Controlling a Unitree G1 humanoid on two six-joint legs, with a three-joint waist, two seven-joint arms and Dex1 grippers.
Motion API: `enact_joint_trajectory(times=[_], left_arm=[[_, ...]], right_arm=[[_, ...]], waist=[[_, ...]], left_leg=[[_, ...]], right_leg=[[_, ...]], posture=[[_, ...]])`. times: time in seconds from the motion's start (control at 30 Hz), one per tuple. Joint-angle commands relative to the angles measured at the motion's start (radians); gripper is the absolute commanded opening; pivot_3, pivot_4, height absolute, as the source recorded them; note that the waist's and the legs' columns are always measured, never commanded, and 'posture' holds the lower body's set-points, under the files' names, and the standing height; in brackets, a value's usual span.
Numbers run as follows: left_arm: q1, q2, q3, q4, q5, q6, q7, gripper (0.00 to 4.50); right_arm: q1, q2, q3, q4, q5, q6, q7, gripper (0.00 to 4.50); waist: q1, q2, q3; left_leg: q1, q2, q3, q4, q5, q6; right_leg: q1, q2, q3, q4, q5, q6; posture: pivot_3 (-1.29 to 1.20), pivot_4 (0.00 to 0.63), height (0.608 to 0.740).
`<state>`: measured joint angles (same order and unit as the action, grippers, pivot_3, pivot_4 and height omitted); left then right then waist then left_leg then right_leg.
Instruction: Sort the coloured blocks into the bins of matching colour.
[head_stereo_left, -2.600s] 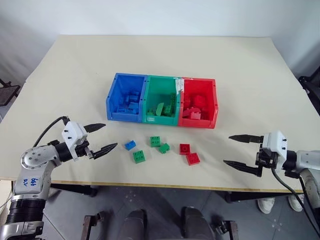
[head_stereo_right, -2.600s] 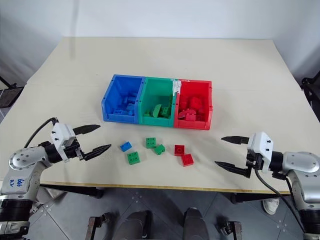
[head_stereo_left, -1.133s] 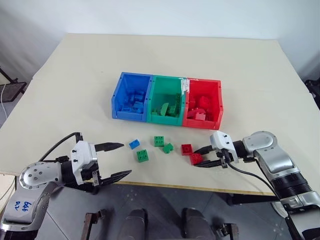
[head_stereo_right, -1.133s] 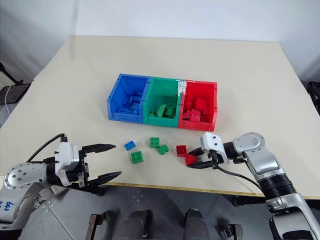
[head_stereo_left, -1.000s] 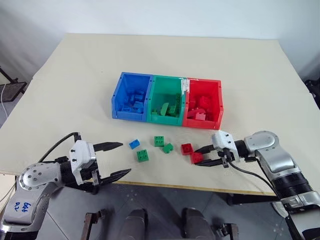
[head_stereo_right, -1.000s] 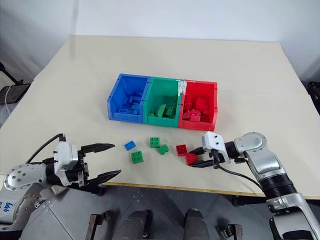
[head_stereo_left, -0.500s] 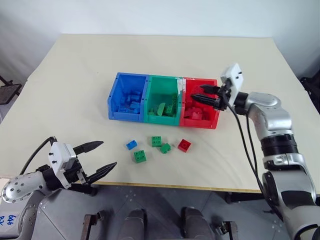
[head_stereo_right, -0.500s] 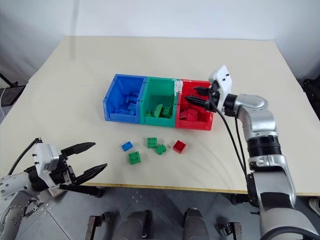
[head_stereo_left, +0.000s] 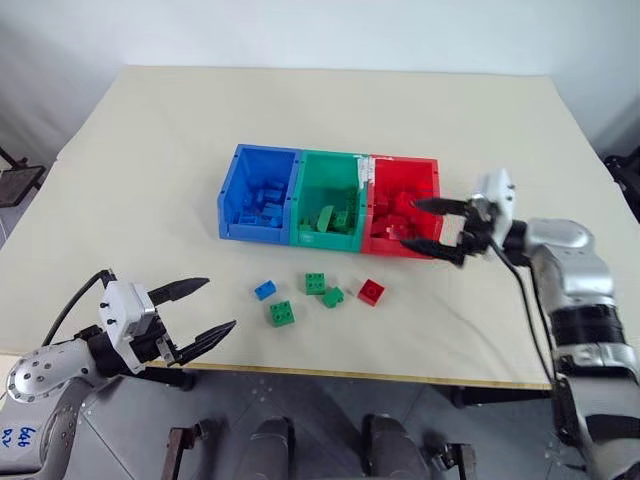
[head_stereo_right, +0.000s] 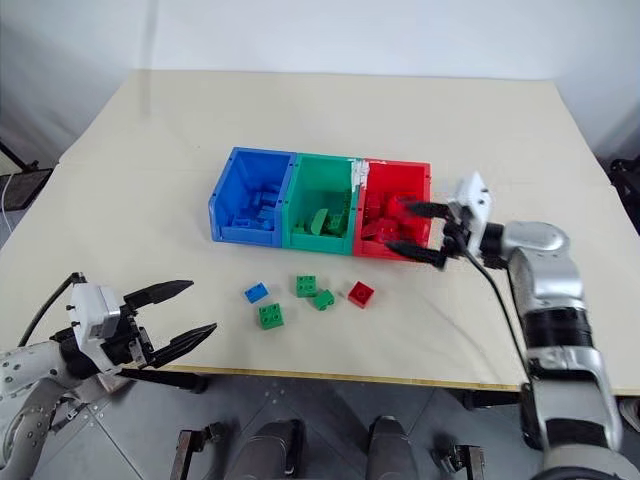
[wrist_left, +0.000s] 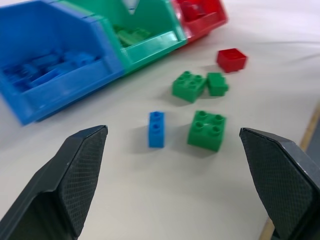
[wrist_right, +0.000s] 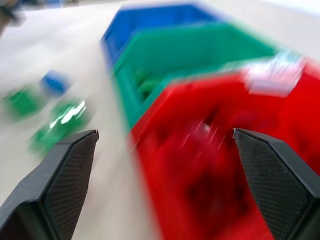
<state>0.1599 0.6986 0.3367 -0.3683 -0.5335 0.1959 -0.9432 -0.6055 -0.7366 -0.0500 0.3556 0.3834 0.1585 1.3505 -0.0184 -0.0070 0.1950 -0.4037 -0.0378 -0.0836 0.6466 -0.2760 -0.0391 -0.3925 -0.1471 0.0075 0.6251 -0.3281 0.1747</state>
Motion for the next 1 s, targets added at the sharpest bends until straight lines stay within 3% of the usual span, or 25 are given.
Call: enact_joint_trajectory(times=[0.03, 0.27, 0.33, 0.6, 0.87, 1.0], left_arm=[[-0.064, 0.009, -0.082, 0.016, 0.024, -0.015, -0.04, 4.5], [-0.18, -0.034, -0.206, 0.046, 0.035, -0.023, -0.069, 4.5], [-0.191, -0.037, -0.216, 0.053, 0.046, -0.037, -0.072, 4.5], [-0.105, -0.006, -0.124, 0.081, 0.047, -0.073, -0.071, 4.5], [0.05, -0.01, -0.036, -0.024, 0.037, -0.065, -0.023, 4.5], [0.088, -0.011, -0.016, -0.057, 0.03, -0.061, -0.008, 4.5]], right_arm=[[0.107, -0.115, -0.016, -0.036, -0.056, -0.135, 0.09, 4.48], [0.202, -0.16, -0.019, -0.032, -0.068, -0.225, 0.112, 4.48], [0.202, -0.151, 0.007, -0.074, -0.056, -0.154, 0.112, 4.48], [0.111, 0.022, 0.162, -0.321, -0.024, 0.162, -0.009, 4.48], [0.037, 0.138, 0.283, -0.219, -0.179, 0.117, -0.134, 4.48], [0.031, 0.154, 0.286, -0.175, -0.2, 0.071, -0.134, 3.61]], waist=[[0.002, 0.0, 0.0], [-0.01, 0.0, 0.0], [-0.012, 0.0, 0.0], [-0.007, 0.0, 0.0], [0.013, -0.001, 0.0], [0.018, -0.001, 0.0]], left_leg=[[0.0, 0.0, 0.001, 0.0, 0.0, 0.0], [0.002, 0.001, 0.003, 0.0, 0.0, 0.0], [0.002, 0.001, 0.003, 0.0, 0.0, -0.001], [0.002, 0.001, 0.002, 0.001, 0.0, -0.001], [0.001, 0.001, 0.001, 0.001, 0.0, -0.001], [0.001, 0.0, 0.001, 0.001, 0.0, -0.001]], right_leg=[[0.0, 0.0, 0.0, 0.0, 0.0, 0.0], [0.0, 0.0, 0.001, 0.002, 0.0, 0.0], [0.0, 0.0, 0.001, 0.002, 0.0, 0.0], [-0.001, 0.0, 0.002, 0.002, 0.0, 0.0], [-0.001, 0.0, 0.001, 0.001, 0.0, 0.0], [-0.001, 0.0, 0.001, 0.001, 0.0, 0.0]], posture=[[0.0, 0.15, 0.74], [0.0, 0.15, 0.74], [0.0, 0.15, 0.74], [0.0, 0.15, 0.74], [0.0, 0.15, 0.74], [0.0, 0.15, 0.74]])
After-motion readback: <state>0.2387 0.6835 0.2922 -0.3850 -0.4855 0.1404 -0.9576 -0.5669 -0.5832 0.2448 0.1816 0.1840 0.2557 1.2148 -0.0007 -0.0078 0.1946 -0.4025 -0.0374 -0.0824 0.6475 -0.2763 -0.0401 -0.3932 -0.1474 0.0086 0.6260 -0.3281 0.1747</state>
